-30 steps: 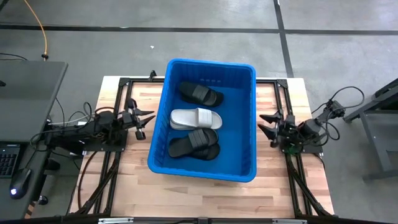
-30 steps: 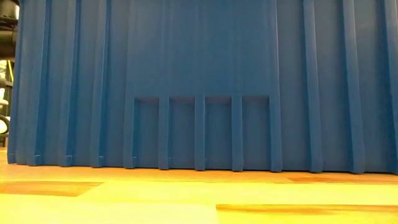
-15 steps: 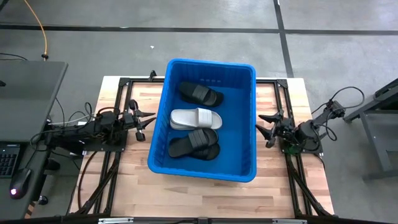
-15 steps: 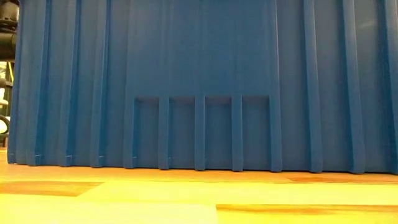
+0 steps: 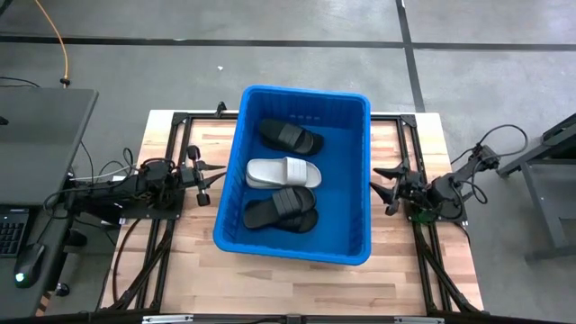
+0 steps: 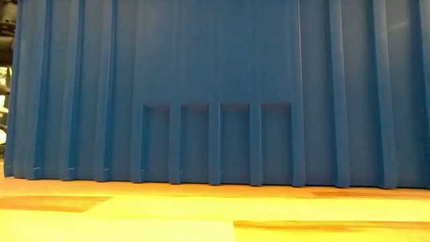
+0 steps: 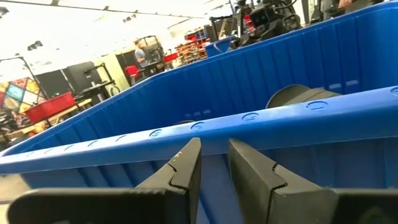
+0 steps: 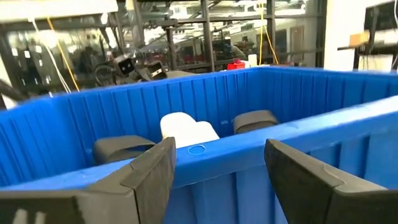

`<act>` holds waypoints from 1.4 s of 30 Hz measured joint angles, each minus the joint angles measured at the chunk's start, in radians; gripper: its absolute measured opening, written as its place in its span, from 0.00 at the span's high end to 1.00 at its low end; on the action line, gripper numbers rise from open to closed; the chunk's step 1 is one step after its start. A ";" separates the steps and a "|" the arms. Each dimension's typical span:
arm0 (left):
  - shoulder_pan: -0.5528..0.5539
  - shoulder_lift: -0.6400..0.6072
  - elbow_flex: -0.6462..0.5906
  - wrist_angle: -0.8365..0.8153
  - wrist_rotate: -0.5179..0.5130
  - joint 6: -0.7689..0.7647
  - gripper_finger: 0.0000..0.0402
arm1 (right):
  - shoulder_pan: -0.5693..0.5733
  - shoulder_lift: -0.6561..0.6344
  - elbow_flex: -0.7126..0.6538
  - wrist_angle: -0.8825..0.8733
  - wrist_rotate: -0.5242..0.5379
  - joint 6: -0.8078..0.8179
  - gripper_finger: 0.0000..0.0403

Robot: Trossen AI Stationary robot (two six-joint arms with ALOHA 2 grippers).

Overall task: Pick and place slides into bin
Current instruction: Return to Home Position

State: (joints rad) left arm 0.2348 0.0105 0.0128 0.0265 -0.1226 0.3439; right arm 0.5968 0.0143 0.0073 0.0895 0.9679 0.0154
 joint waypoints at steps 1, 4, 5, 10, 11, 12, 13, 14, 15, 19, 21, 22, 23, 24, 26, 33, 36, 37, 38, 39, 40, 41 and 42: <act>0.000 0.000 0.000 0.001 -0.011 0.000 0.82 | 0.000 0.000 -0.002 0.018 0.005 0.022 0.41; 0.000 0.000 0.000 0.004 -0.032 0.000 0.82 | 0.000 0.004 -0.001 0.070 0.006 0.091 0.40; 0.000 0.000 0.000 0.004 -0.032 0.000 0.82 | 0.000 0.005 -0.001 0.089 0.005 0.114 0.40; 0.000 0.000 0.000 0.005 -0.032 0.000 0.82 | 0.000 0.004 -0.001 0.095 0.009 0.186 0.40; 0.000 0.000 0.000 0.005 -0.032 0.000 0.82 | 0.000 0.004 -0.001 0.095 0.009 0.186 0.40; 0.000 0.000 0.000 0.006 -0.032 0.000 0.82 | 0.000 0.004 -0.001 0.095 0.008 0.185 0.40; 0.000 0.000 0.000 0.006 -0.033 0.000 0.82 | 0.000 0.004 0.000 0.096 0.008 0.186 0.40; 0.000 0.000 0.000 0.006 -0.034 0.000 0.82 | 0.000 0.004 0.000 0.097 0.009 0.186 0.40; 0.000 0.000 0.000 0.006 -0.035 0.000 0.82 | 0.000 0.004 0.000 0.096 0.009 0.186 0.40; 0.000 0.000 0.000 0.007 -0.036 0.000 0.82 | 0.000 0.003 0.000 0.094 0.009 0.186 0.40; 0.000 0.000 0.000 0.007 -0.036 0.000 0.82 | 0.000 0.003 0.000 0.090 0.010 0.186 0.40; 0.000 0.000 0.000 0.007 -0.037 0.000 0.82 | 0.000 0.003 0.000 0.086 0.010 0.186 0.40; 0.000 0.000 0.000 0.007 -0.037 0.000 0.82 | 0.000 0.003 0.000 0.085 0.011 0.186 0.40; 0.000 0.000 0.000 0.007 -0.037 0.000 0.82 | 0.000 0.003 0.000 0.086 0.011 0.186 0.40; 0.000 0.000 0.000 0.007 -0.039 0.000 0.82 | 0.000 0.003 0.000 0.086 0.012 0.186 0.40; 0.000 0.000 0.000 0.008 -0.039 0.000 0.82 | 0.000 0.003 0.000 0.086 0.012 0.186 0.40; 0.000 0.000 0.000 0.008 -0.039 0.000 0.82 | 0.000 0.003 0.000 0.087 0.012 0.186 0.40; 0.000 0.000 0.000 0.008 -0.039 0.000 0.82 | 0.000 0.003 0.000 0.087 0.012 0.186 0.40; 0.000 0.000 0.000 0.008 -0.039 0.000 0.82 | 0.000 0.003 0.000 0.087 0.012 0.186 0.40; 0.000 0.000 0.000 0.008 -0.039 0.000 0.82 | 0.000 0.003 0.000 0.087 0.012 0.186 0.40; 0.000 0.000 0.000 0.008 -0.039 0.000 0.82 | 0.000 0.003 0.000 0.087 0.012 0.186 0.40; 0.000 0.000 0.000 0.008 -0.039 0.000 0.82 | 0.000 0.003 0.000 0.087 0.012 0.186 0.40; 0.000 0.000 0.000 0.008 -0.039 0.000 0.82 | 0.000 0.003 0.000 0.087 0.012 0.186 0.40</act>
State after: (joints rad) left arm 0.2352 0.0109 0.0128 0.0341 -0.1616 0.3435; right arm 0.5964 0.0170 0.0078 0.1764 0.9798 0.2012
